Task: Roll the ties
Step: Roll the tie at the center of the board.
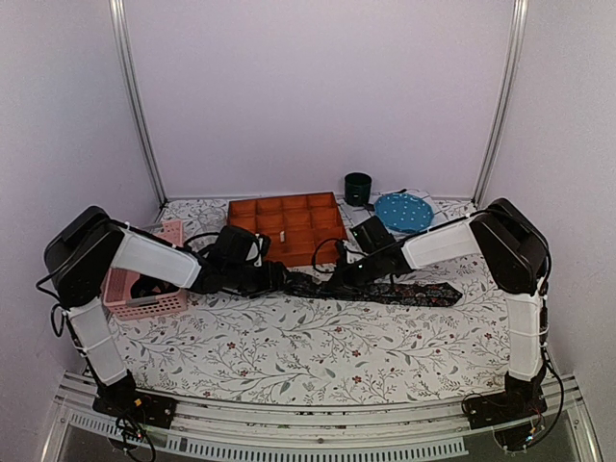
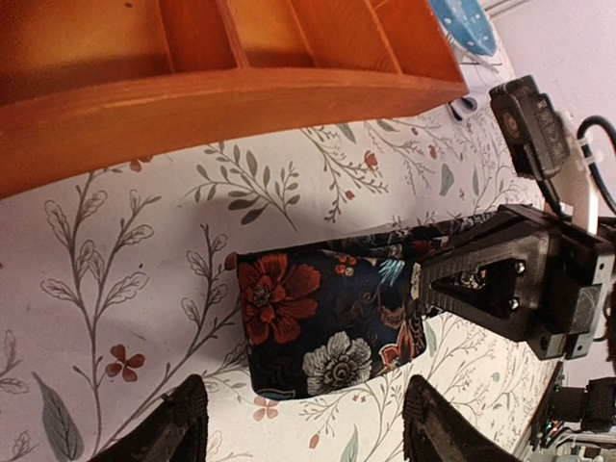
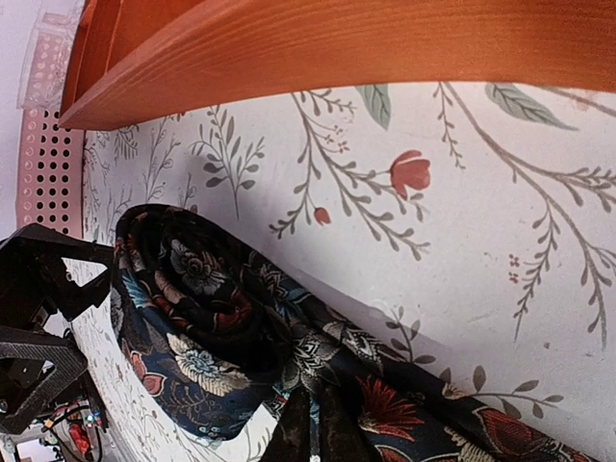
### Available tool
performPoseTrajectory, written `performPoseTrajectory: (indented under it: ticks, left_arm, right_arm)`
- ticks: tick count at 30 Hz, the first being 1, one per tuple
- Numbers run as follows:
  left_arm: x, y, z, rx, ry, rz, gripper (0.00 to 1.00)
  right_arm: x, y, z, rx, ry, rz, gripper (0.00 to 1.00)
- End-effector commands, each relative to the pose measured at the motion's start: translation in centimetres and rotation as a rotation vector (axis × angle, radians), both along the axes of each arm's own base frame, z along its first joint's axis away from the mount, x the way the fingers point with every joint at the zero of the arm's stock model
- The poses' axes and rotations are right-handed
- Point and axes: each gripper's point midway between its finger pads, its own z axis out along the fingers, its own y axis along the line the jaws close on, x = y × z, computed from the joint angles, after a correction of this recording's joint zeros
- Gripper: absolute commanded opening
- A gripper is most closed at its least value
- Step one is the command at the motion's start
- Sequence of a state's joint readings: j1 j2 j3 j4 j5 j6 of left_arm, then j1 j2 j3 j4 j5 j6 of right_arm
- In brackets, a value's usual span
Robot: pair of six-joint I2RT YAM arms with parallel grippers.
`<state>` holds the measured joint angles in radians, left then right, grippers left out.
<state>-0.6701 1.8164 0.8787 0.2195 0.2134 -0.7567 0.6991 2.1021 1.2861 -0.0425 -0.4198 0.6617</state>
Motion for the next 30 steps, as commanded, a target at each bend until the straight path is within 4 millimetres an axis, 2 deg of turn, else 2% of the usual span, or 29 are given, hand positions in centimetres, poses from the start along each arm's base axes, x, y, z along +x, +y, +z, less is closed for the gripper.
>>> performPoseTrajectory:
  ticks: [1,4,7,11,14,19,30]
  left_arm:
    - [0.6,0.7,1.6,-0.009,-0.042,0.031,0.67]
    - [0.5,0.9,1.8,-0.007,-0.046,0.038,0.67]
    - [0.4,1.1,2.0,-0.008,-0.051,0.046,0.68]
    - [0.5,1.3,2.2,-0.005,-0.056,0.052,0.68]
    - [0.5,1.4,2.2,-0.002,-0.056,0.053,0.67]
    - [0.5,1.2,2.1,-0.002,-0.051,0.05,0.67]
    - [0.9,1.3,1.8,0.0,-0.043,0.049,0.67]
  right_arm:
    - [1.8,-0.4,8.0,0.059,-0.165,-0.053,0.1]
    - [2.1,-0.4,11.1,0.087,-0.218,-0.063,0.18]
    - [2.1,-0.5,13.1,0.107,-0.246,-0.067,0.22]
    - [1.7,0.0,14.1,0.127,-0.258,-0.049,0.22]
    - [0.8,1.7,14.3,0.181,-0.234,0.027,0.2]
    - [-0.2,3.8,11.8,0.187,-0.154,0.109,0.17]
    - [-0.7,4.0,4.5,0.12,-0.017,0.122,0.11]
